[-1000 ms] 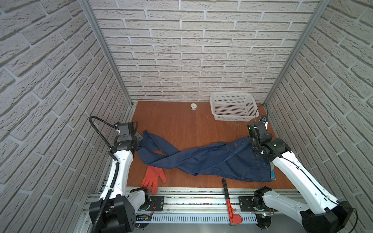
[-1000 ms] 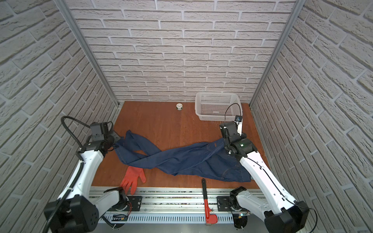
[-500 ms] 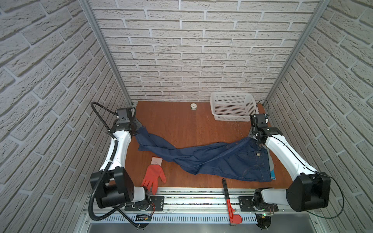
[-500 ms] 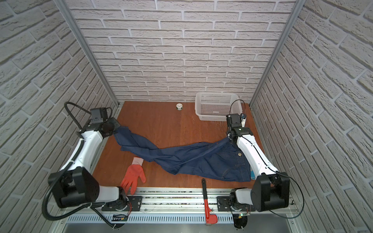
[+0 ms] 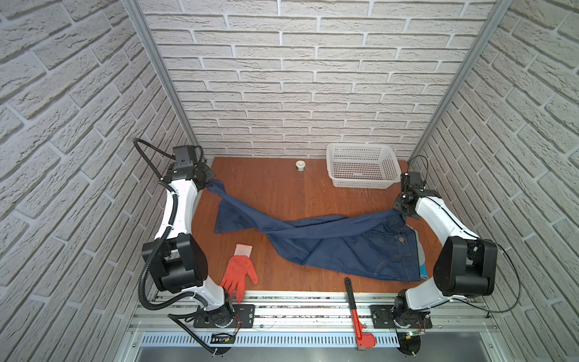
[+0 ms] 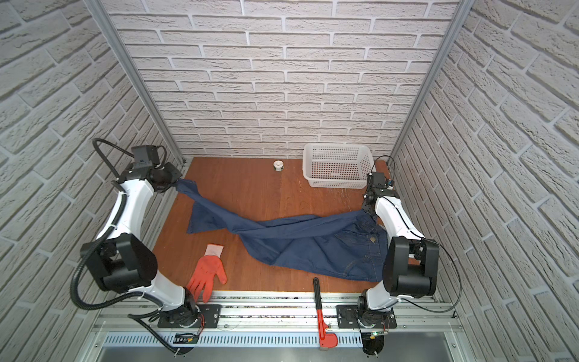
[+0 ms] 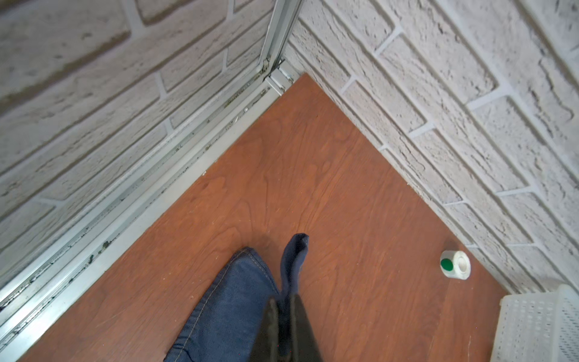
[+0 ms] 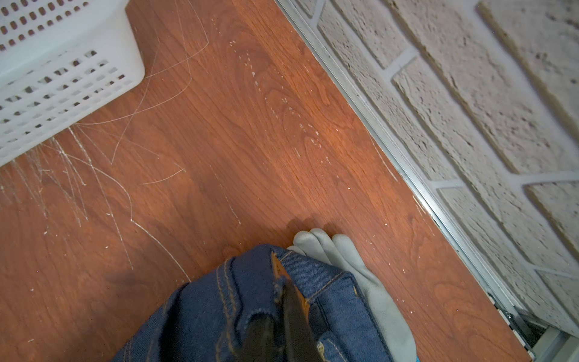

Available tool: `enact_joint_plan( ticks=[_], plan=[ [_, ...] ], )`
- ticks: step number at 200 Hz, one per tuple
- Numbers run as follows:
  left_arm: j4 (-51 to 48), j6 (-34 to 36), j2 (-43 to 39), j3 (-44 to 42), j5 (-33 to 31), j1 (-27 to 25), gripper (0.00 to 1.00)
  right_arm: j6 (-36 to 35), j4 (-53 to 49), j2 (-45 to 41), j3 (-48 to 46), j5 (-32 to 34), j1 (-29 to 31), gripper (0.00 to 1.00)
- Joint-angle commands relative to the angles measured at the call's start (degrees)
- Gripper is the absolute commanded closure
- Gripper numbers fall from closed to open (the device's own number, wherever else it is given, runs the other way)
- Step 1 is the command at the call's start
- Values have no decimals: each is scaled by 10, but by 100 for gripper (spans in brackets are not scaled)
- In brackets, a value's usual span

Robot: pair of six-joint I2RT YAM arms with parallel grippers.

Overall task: Fold and stack the trousers
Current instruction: 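Hold the jeans stretched flat between both grippers across the table, then hold the blue jeans stretched flat between both grippers across the table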

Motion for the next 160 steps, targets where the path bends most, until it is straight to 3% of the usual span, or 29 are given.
enact_joint_plan(
  ticks=[1, 46, 57, 62, 74, 93, 125, 160],
  plan=[
    [-18, -2, 44, 47, 3, 10, 100, 9, 10, 18, 23, -8, -12, 95],
    [-42, -12, 165, 132, 26, -4, 100, 12, -11, 61, 52, -38, -12, 94],
    [-37, -15, 184, 136, 37, -10, 65, 13, -9, 63, 51, -49, -12, 95],
    [-37, -15, 189, 137, 42, -11, 55, 12, -9, 63, 51, -54, -11, 94],
    [-28, -15, 183, 126, 43, -15, 43, 10, -12, 63, 51, -62, -11, 94],
    [1, -10, 129, 75, 33, -18, 34, 5, -14, 51, 47, -72, -10, 94],
    [14, 12, -2, -37, 19, -25, 31, -4, -18, 21, 37, -82, -9, 94],
    [39, 15, -106, -200, 36, -54, 47, -10, -21, -7, 29, -99, -4, 94]
  ],
)
